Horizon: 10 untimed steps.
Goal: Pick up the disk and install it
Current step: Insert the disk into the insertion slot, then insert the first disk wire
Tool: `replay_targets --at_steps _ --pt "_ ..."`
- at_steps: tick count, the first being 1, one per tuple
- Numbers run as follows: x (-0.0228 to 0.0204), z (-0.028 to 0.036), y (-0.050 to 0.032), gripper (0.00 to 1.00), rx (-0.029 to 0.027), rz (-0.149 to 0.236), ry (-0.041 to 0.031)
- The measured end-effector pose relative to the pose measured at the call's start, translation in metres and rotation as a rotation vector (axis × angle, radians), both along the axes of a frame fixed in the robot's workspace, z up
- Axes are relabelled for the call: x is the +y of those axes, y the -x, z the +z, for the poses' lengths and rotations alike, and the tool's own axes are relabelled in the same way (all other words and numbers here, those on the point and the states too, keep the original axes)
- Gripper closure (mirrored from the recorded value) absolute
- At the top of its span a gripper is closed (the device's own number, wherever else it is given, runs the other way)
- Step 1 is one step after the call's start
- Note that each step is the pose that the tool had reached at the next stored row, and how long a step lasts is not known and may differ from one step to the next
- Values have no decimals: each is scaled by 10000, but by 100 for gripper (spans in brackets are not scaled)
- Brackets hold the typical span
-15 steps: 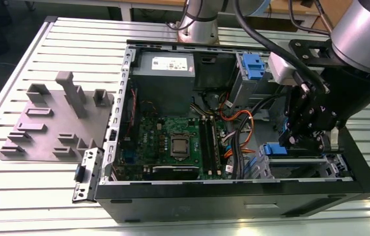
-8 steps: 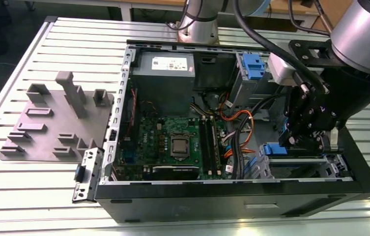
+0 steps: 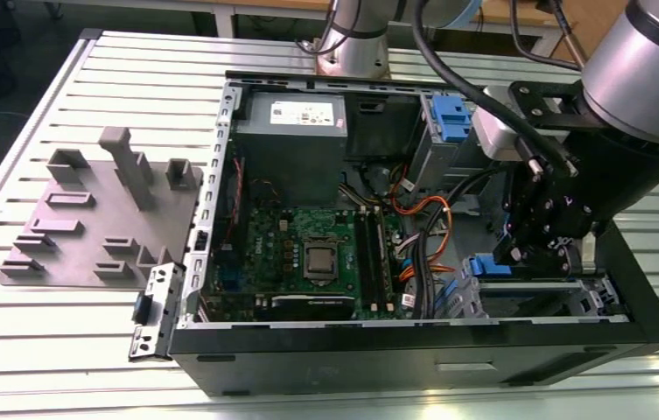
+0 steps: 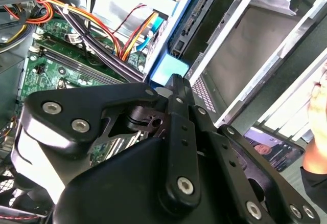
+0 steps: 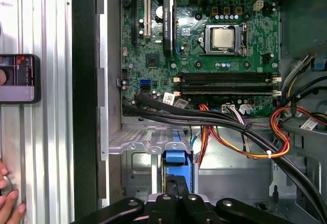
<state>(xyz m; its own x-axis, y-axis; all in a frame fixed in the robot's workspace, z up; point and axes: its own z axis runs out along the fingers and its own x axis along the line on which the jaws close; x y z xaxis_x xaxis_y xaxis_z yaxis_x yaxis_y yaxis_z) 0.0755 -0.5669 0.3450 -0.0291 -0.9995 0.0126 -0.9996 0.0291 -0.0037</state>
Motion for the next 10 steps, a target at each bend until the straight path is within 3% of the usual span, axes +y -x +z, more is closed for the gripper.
replay_targets --at_steps 10 --pt "0 -3 -1 89 -1 1 1"
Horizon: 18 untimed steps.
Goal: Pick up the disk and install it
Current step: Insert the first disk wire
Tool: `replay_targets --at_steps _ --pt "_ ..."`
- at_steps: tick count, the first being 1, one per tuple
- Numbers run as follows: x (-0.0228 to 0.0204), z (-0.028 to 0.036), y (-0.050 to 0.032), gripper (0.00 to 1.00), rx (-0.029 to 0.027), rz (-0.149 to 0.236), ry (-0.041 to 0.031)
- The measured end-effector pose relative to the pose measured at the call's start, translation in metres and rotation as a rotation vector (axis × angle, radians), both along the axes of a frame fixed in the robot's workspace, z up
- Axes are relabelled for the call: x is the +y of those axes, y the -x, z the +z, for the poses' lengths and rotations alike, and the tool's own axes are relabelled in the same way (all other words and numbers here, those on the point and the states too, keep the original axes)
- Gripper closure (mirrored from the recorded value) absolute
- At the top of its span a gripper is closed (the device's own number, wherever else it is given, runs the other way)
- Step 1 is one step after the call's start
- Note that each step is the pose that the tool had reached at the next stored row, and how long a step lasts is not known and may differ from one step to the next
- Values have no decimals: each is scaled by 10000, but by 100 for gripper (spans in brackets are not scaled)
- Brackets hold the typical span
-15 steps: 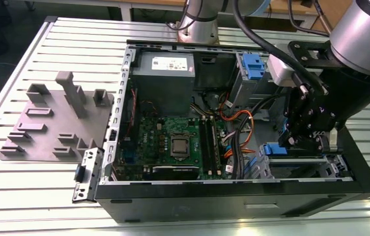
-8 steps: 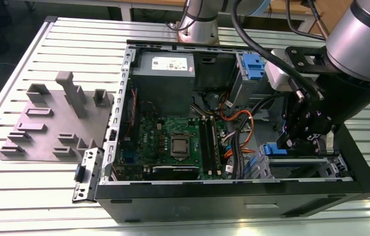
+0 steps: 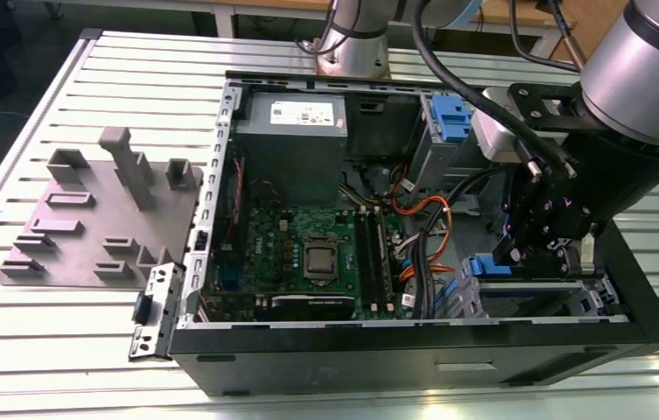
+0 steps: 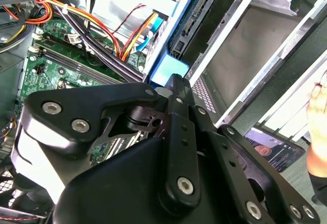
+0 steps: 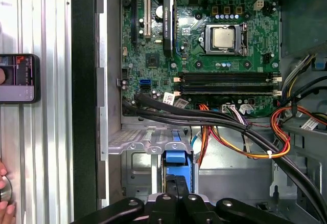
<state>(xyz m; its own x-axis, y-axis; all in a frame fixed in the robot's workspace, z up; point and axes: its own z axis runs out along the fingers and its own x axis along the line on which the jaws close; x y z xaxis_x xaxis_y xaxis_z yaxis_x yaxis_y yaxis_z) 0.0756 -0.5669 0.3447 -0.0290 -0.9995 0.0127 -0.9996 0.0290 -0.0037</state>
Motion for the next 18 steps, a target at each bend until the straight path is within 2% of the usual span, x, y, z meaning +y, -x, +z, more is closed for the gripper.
replay_targets --at_steps 6,13,18 --pt "0 -1 -17 89 0 1 -1" --pt "0 0 -150 89 0 1 0" --pt "0 1 -155 89 0 0 4"
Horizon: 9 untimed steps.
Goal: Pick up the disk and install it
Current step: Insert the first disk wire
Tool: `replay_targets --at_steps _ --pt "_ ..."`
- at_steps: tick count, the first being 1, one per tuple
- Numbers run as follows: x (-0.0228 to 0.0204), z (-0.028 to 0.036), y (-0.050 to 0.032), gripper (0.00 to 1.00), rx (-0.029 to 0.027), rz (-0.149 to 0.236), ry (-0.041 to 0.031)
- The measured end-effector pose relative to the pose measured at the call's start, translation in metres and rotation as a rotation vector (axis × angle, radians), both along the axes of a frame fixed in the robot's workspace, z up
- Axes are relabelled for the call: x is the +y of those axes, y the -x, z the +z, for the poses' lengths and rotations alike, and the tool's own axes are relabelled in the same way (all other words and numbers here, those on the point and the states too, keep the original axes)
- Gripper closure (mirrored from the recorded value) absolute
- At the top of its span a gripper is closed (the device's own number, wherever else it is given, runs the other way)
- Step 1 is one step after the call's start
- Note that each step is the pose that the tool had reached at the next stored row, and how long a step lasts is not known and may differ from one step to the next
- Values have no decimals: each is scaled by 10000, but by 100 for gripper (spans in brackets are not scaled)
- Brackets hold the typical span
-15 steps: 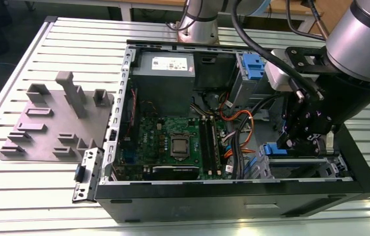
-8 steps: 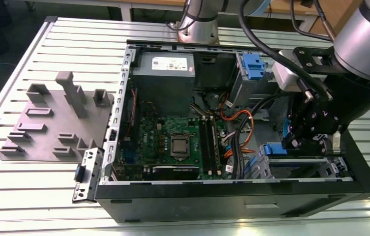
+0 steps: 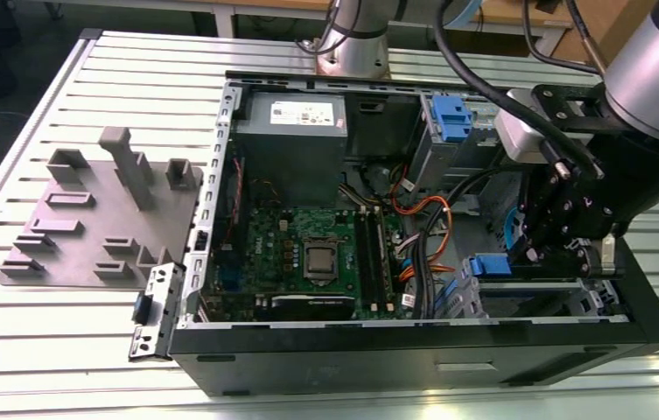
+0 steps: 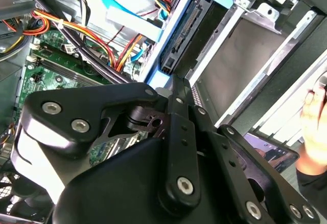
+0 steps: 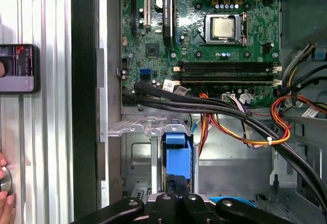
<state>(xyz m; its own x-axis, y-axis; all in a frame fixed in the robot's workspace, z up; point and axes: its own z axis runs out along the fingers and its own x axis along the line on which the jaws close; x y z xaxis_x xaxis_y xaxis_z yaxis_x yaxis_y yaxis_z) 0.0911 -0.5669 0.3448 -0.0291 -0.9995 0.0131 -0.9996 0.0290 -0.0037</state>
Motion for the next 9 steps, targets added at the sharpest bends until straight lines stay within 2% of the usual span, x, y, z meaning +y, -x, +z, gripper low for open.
replay_targets --at_steps 9 --pt "1 139 0 89 0 1 0"
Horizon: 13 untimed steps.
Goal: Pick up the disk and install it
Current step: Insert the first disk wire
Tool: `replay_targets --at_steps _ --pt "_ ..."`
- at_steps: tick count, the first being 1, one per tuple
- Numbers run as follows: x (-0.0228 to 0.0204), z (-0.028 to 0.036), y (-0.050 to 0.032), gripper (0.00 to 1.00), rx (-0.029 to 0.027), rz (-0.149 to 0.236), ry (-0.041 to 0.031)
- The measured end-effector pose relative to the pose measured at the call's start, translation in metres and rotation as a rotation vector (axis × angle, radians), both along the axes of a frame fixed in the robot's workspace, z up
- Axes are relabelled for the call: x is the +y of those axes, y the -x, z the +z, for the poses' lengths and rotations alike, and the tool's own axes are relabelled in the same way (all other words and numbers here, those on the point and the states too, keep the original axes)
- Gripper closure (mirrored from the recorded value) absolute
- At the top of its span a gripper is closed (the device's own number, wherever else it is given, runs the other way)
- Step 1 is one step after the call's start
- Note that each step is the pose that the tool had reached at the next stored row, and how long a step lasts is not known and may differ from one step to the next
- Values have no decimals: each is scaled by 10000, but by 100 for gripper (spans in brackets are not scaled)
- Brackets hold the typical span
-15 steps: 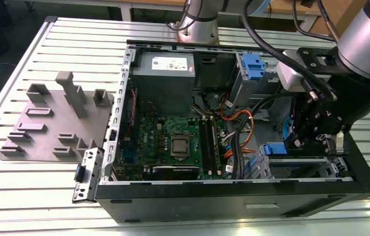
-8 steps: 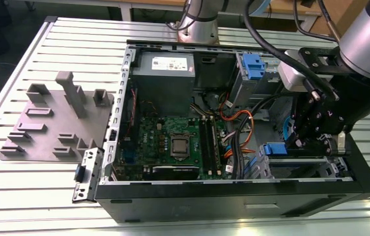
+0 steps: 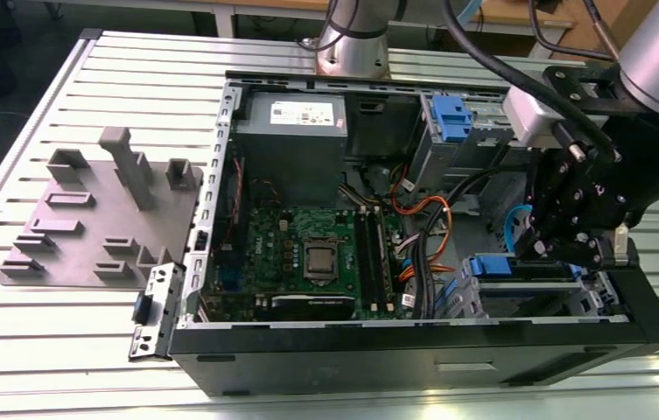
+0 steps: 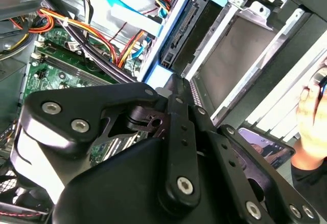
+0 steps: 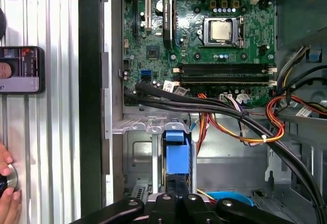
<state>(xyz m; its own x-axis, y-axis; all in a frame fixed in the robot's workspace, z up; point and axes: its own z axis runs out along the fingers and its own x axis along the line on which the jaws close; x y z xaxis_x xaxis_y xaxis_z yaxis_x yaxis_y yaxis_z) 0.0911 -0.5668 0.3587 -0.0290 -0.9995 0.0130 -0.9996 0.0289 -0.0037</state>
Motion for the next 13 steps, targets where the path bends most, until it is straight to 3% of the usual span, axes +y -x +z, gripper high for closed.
replay_targets --at_steps 3,13 --pt "0 2 -20 89 0 1 0" --pt "17 2 -216 89 1 -1 1"
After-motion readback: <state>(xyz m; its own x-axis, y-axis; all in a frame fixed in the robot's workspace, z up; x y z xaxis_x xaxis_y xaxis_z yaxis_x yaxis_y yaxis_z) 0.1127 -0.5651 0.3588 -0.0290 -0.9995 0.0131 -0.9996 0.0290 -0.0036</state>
